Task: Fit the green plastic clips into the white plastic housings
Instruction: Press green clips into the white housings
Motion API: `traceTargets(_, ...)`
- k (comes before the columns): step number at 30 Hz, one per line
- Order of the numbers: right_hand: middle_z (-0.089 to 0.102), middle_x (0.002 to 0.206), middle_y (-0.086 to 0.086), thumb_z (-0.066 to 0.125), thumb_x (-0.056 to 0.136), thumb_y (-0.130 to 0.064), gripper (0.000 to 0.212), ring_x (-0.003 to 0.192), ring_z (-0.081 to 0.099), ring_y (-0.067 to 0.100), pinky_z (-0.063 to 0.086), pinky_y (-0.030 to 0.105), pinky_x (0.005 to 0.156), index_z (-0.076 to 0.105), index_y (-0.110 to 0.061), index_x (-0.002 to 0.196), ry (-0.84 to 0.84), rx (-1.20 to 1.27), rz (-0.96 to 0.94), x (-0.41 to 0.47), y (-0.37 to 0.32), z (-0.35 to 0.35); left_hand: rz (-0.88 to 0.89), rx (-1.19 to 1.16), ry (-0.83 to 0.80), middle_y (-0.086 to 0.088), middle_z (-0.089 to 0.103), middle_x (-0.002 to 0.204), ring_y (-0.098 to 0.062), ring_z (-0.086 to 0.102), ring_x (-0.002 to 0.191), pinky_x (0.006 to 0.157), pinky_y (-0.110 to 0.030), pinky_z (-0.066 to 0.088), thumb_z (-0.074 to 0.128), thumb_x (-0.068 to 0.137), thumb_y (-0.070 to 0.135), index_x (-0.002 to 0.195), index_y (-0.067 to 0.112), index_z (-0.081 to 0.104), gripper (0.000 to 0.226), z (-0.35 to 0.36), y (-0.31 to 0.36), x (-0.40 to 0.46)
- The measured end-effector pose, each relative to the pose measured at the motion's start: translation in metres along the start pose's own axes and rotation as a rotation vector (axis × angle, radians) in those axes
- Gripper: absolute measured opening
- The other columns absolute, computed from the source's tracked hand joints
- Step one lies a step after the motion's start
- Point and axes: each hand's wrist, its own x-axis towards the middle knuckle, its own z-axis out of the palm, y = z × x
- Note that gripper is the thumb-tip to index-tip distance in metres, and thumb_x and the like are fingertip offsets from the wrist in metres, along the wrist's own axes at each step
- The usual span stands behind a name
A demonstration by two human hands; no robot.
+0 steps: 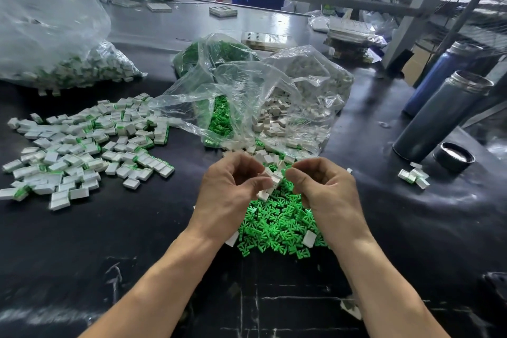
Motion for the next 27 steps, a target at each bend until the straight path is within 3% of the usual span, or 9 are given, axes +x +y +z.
traceTargets(4, 0.070, 0.072, -0.005, 0.081, 0.088, -0.013, 0.011, 0.056, 0.057, 0.007, 0.045, 0.020, 0.051, 0.077, -0.023, 0.092, -0.046, 0.171, -0.049, -0.003, -0.001, 0.004, -0.010, -0.104, -0.042, -0.010, 0.074, 0.083, -0.013, 0.067, 0.071, 0.065, -0.024, 0.058, 0.076, 0.087, 0.000, 0.093, 0.002, 0.071, 0.008, 0.004, 0.000, -0.002)
traceTargets(7, 0.072, 0.074, -0.006, 0.079, 0.090, -0.012, 0.012, 0.059, 0.059, 0.006, 0.047, 0.020, 0.053, 0.078, -0.022, 0.095, -0.079, 0.164, -0.078, -0.004, -0.001, 0.004, -0.012, -0.129, -0.046, -0.014, 0.074, 0.087, -0.015, 0.067, 0.074, 0.067, -0.026, 0.059, 0.072, 0.090, -0.001, 0.096, 0.000, 0.071, 0.006, 0.004, -0.001, -0.003)
traceTargets(18, 0.076, 0.080, -0.009, 0.079, 0.090, -0.011, 0.014, 0.066, 0.064, -0.001, 0.048, 0.012, 0.061, 0.077, -0.024, 0.095, -0.108, 0.069, -0.121, -0.007, -0.003, 0.007, -0.022, -0.082, -0.075, -0.006, 0.073, 0.084, -0.008, 0.065, 0.072, 0.065, -0.021, 0.055, 0.072, 0.091, 0.003, 0.095, 0.008, 0.071, 0.007, 0.003, -0.001, -0.004)
traceTargets(22, 0.077, 0.086, -0.009, 0.080, 0.089, -0.013, 0.017, 0.078, 0.070, 0.006, 0.053, 0.023, 0.071, 0.077, -0.029, 0.094, -0.066, -0.012, -0.165, -0.009, -0.001, 0.011, -0.039, -0.044, -0.055, -0.006, 0.074, 0.083, -0.013, 0.066, 0.071, 0.069, -0.028, 0.059, 0.075, 0.090, 0.009, 0.093, 0.014, 0.073, 0.006, 0.004, -0.003, -0.004)
traceTargets(27, 0.077, 0.081, -0.011, 0.080, 0.088, -0.013, 0.016, 0.072, 0.066, 0.001, 0.049, 0.015, 0.065, 0.080, -0.027, 0.095, -0.084, 0.024, -0.154, -0.009, -0.003, 0.010, -0.043, -0.033, -0.038, -0.003, 0.075, 0.083, -0.014, 0.068, 0.073, 0.070, -0.030, 0.061, 0.077, 0.090, 0.013, 0.093, 0.015, 0.073, 0.006, 0.003, -0.003, -0.005)
